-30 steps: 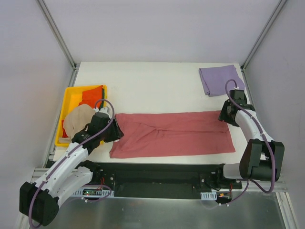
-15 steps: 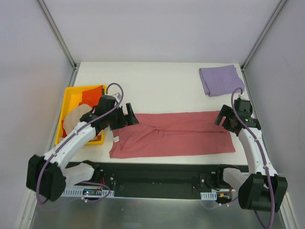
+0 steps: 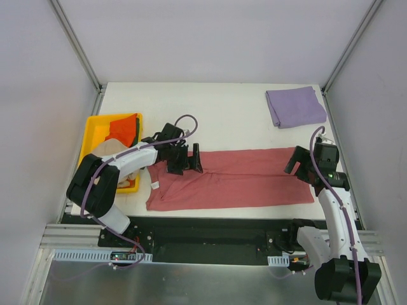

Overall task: Fold and stack the t-shirts
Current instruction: Fold the other side of the tshirt into a rectangle

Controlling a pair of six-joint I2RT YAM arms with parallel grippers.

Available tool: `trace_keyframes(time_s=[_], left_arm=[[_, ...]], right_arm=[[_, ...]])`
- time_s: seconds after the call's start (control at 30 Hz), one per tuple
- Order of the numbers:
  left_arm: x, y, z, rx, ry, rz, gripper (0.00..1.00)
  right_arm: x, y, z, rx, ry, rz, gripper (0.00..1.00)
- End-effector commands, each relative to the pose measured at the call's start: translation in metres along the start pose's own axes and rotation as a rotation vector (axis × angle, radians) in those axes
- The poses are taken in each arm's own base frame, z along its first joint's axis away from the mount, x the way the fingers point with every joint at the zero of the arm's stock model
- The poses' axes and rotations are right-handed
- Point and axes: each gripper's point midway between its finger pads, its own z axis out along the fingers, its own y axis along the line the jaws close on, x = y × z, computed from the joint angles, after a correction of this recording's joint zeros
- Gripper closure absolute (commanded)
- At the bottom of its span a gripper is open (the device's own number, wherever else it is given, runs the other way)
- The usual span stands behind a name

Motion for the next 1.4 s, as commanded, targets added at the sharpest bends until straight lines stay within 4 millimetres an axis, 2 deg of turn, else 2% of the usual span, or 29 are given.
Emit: trace_keyframes(time_s=[0.0,0.1,0.27,0.43,0.57,0.63,0.67,0.8,0.87,0.97,1.07,1.17,1.37], left_arm=[[-0.008,-0.010,0.006,0.018,-0.008,0.062,0.01],[-0.005,-0.011,0.011,0.019,0.010,0.065,0.01],[0.013,-0.023,0.010,0.071,0.061,0.084,0.01],[0.042,-0.048,-0.001,0.169,0.119,0.153,0.01],[0.074,-0.067,-0.009,0.267,0.224,0.189,0.01],[0.081,-0.072,-0.014,0.278,0.232,0.215,0.01],[0.078,-0.070,-0.017,0.254,0.202,0.222,0.01],[0.029,-0.044,-0.020,0.045,-0.027,0.248,0.01],[0.006,-0.037,-0.023,0.008,-0.086,0.214,0.01],[-0.021,-0.021,-0.017,-0.055,-0.125,0.193,0.01],[-0.030,-0.009,-0.005,-0.061,-0.085,0.167,0.01],[-0.034,0.006,0.006,-0.100,-0.060,0.146,0.01],[-0.021,-0.002,0.019,-0.030,0.021,0.156,0.01]], right_arm=[[-0.002,-0.001,-0.002,0.003,-0.012,0.000,0.04],[-0.001,-0.002,-0.001,0.003,-0.006,-0.004,0.04],[-0.001,-0.002,-0.002,0.004,-0.014,-0.005,0.04],[-0.002,-0.003,-0.004,0.007,-0.025,-0.004,0.04],[-0.004,-0.002,-0.005,0.000,-0.036,-0.004,0.04],[-0.003,-0.003,-0.006,0.002,-0.036,-0.004,0.04],[-0.002,-0.003,-0.006,0.002,-0.036,-0.004,0.04],[-0.003,-0.002,-0.005,-0.004,-0.039,-0.003,0.04],[-0.003,-0.001,-0.004,-0.007,-0.035,-0.006,0.04],[-0.002,-0.001,-0.004,-0.008,-0.035,-0.007,0.04],[-0.001,0.000,-0.003,-0.012,-0.027,-0.007,0.04],[0.000,0.011,0.000,-0.075,-0.016,-0.010,0.04],[0.005,0.021,0.010,-0.109,0.064,-0.003,0.04]])
